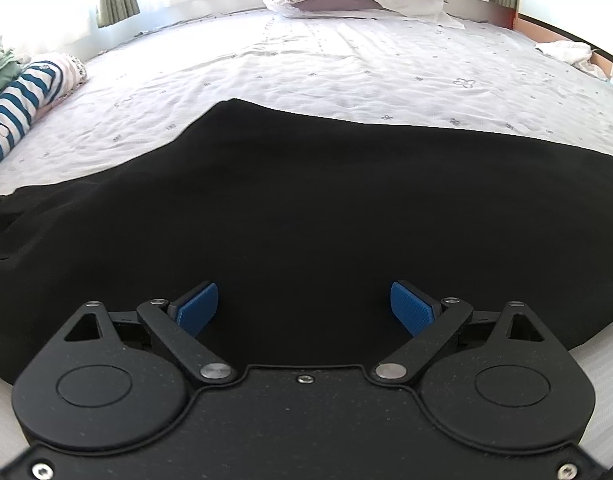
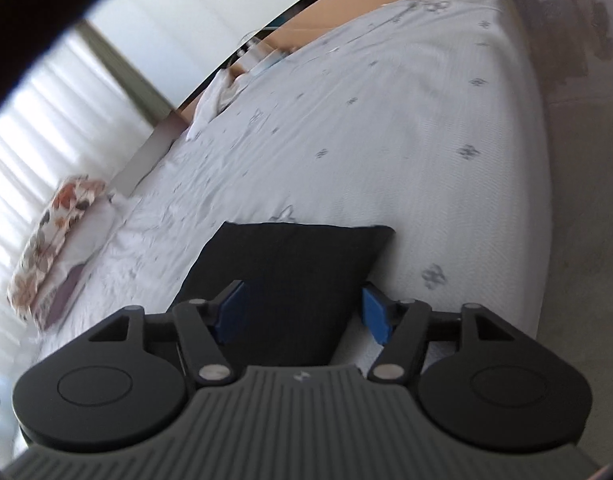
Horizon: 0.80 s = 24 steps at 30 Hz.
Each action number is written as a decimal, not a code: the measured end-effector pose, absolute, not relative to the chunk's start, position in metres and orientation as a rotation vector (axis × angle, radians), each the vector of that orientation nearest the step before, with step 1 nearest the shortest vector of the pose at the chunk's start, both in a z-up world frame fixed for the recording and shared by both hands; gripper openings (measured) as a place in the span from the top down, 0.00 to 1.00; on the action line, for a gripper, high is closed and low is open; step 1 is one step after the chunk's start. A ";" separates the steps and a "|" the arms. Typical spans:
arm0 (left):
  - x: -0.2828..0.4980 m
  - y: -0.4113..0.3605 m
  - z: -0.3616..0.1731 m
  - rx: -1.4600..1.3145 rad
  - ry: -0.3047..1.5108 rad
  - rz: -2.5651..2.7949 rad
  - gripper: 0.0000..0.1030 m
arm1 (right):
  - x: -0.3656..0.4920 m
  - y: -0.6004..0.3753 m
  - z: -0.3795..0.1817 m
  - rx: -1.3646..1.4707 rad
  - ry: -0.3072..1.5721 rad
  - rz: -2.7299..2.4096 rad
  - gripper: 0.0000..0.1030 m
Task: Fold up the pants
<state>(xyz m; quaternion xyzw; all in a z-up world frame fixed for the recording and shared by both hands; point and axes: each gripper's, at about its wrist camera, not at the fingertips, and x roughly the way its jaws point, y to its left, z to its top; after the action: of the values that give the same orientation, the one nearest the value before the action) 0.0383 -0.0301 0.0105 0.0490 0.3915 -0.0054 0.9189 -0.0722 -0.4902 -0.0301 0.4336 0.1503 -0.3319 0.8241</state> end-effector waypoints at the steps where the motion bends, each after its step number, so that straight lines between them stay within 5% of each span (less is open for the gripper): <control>1: 0.037 -0.029 0.011 0.099 0.805 -0.003 0.08 | -0.070 -0.491 -0.030 0.920 0.324 -0.694 0.26; 14: 0.020 0.061 0.038 0.011 0.699 0.300 0.14 | -0.060 -0.490 -0.028 0.876 0.331 -0.658 0.22; 16: 0.014 0.088 0.043 -0.046 0.684 0.366 0.35 | -0.061 -0.489 -0.027 0.879 0.330 -0.659 0.22; 18: 0.007 0.117 0.043 -0.122 0.681 0.403 0.72 | -0.063 -0.488 -0.027 0.885 0.328 -0.661 0.22; 24: -0.006 0.191 0.034 -0.244 0.657 0.591 0.87 | -0.062 -0.483 -0.024 0.881 0.347 -0.669 0.22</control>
<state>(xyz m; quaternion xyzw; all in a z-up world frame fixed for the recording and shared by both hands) -0.0065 0.1909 0.0342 -0.1177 0.3171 0.2851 0.8969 -0.0617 -0.4833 -0.0236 0.4161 0.1639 -0.3162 0.8367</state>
